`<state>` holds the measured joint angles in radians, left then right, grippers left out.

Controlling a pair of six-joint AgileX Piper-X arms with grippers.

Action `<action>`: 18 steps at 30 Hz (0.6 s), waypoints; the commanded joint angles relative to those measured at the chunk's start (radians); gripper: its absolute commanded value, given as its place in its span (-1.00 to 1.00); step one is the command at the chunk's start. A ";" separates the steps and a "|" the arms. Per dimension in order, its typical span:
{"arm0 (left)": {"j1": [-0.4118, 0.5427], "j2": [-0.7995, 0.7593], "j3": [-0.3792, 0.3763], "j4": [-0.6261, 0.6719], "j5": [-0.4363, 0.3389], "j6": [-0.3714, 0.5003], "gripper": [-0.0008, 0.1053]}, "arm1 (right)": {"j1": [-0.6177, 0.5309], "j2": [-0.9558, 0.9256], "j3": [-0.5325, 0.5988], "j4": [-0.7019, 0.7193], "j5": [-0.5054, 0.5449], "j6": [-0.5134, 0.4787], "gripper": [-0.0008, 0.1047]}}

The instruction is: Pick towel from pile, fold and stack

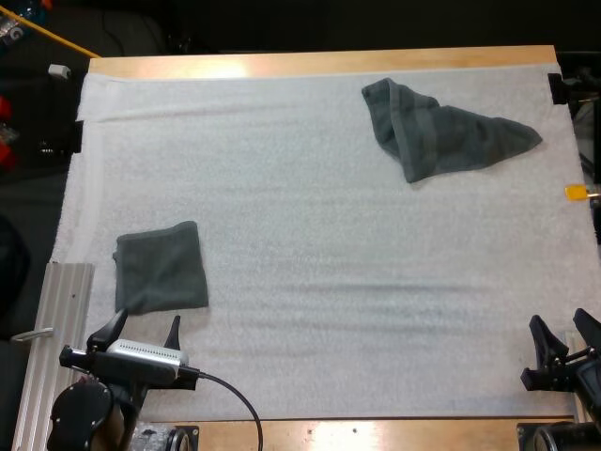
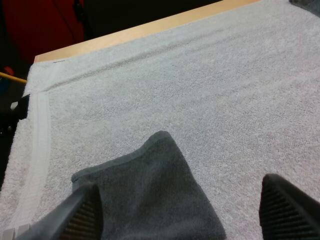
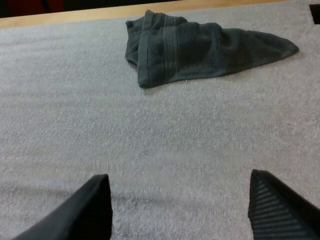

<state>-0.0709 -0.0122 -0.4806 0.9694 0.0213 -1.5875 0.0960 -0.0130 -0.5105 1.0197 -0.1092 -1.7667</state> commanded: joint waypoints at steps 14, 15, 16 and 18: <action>-0.001 -0.092 -0.081 -0.004 0.090 0.000 0.20 | 0.000 -0.008 -0.070 -0.014 0.000 0.045 0.11; -0.001 -0.071 -0.097 -0.004 0.122 0.000 0.20 | 0.000 0.006 -0.087 -0.014 -0.006 0.041 0.11; -0.001 -0.058 -0.110 -0.004 0.140 0.000 0.20 | 0.000 0.012 -0.097 -0.014 -0.010 0.039 0.11; -0.004 -0.012 -0.138 -0.004 0.197 -0.006 0.20 | 0.000 0.045 -0.129 -0.014 -0.060 0.027 0.11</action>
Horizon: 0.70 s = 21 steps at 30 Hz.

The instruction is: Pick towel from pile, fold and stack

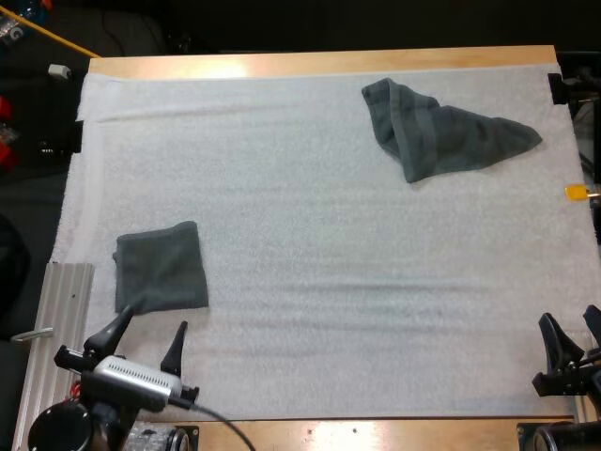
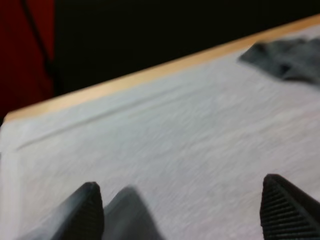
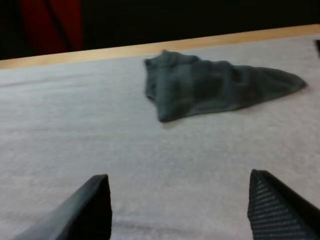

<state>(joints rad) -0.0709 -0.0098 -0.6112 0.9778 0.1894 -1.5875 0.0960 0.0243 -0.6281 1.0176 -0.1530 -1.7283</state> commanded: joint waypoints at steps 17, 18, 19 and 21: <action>-0.065 0.225 -0.084 -0.103 0.294 -0.092 0.20 | 0.000 0.294 -0.196 -0.012 -0.352 -0.096 0.11; -0.090 0.235 -0.084 -0.103 0.294 -0.092 0.20 | 0.000 0.312 -0.205 -0.012 -0.354 -0.102 0.11; -0.109 0.241 -0.084 -0.103 0.294 -0.092 0.20 | 0.000 0.323 -0.210 -0.012 -0.354 -0.106 0.11; -0.146 0.261 -0.084 -0.105 0.294 -0.092 0.20 | 0.000 0.354 -0.224 -0.014 -0.354 -0.108 0.11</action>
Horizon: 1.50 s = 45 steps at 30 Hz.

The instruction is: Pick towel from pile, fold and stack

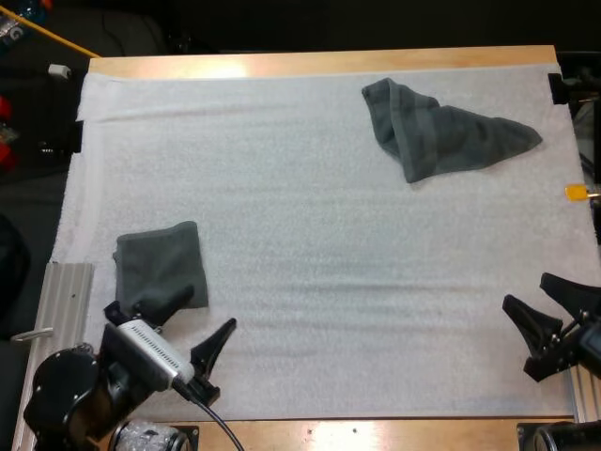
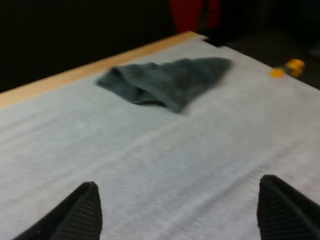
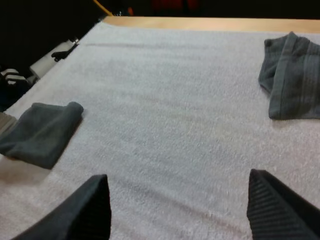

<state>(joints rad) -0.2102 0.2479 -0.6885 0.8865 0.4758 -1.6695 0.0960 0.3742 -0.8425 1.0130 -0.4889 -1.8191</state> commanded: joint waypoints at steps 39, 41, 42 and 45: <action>-0.026 0.089 -0.007 -0.062 0.008 -0.010 0.20 | 0.183 0.836 -0.239 -0.396 0.373 0.118 0.11; -0.026 0.089 -0.007 -0.062 0.008 -0.010 0.20 | 0.213 0.891 -0.260 -0.403 0.402 0.118 0.11; -0.026 0.089 -0.007 -0.062 0.008 -0.010 0.20 | 0.230 0.927 -0.273 -0.408 0.428 0.118 0.11; -0.026 0.089 -0.007 -0.062 0.008 -0.017 0.20 | 0.259 1.004 -0.298 -0.422 0.487 0.118 0.11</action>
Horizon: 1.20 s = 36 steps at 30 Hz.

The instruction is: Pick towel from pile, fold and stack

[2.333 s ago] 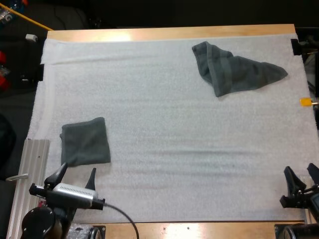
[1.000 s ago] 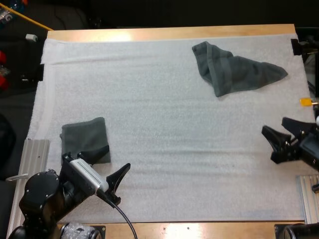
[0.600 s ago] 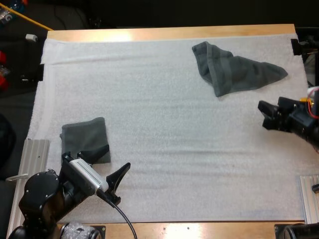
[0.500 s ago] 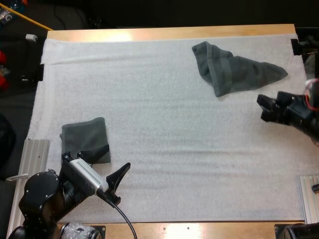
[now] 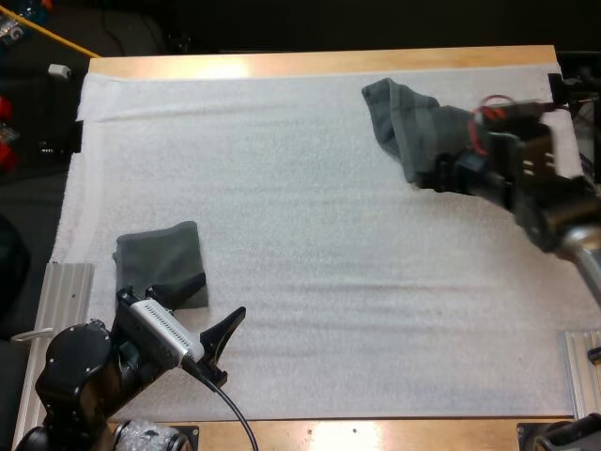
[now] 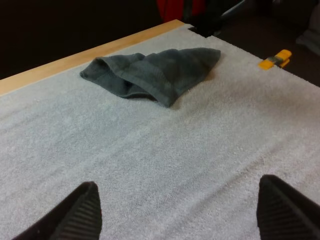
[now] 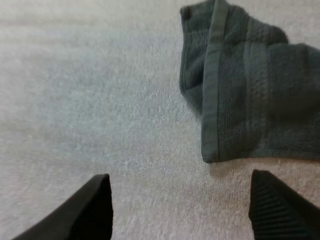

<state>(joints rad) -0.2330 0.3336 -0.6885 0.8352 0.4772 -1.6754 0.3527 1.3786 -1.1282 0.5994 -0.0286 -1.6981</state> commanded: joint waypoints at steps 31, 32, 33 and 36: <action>-0.003 0.003 -0.007 0.024 0.006 -0.046 0.20 | 0.012 0.610 -0.289 -0.041 0.188 -0.035 0.07; -0.003 0.003 -0.007 0.024 0.006 -0.046 0.20 | 0.014 0.622 -0.293 -0.037 0.216 -0.048 0.02; -0.003 0.003 -0.007 0.024 0.006 -0.046 0.20 | 0.014 0.629 -0.293 -0.037 0.220 -0.054 -0.05; -0.003 0.003 -0.007 0.024 0.005 -0.046 0.20 | 0.014 0.644 -0.293 -0.034 0.220 -0.055 -0.18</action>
<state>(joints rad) -0.2330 0.3336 -0.6885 0.8637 0.4772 -1.7136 0.3638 2.0275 -1.4097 0.5637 0.1802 -1.7412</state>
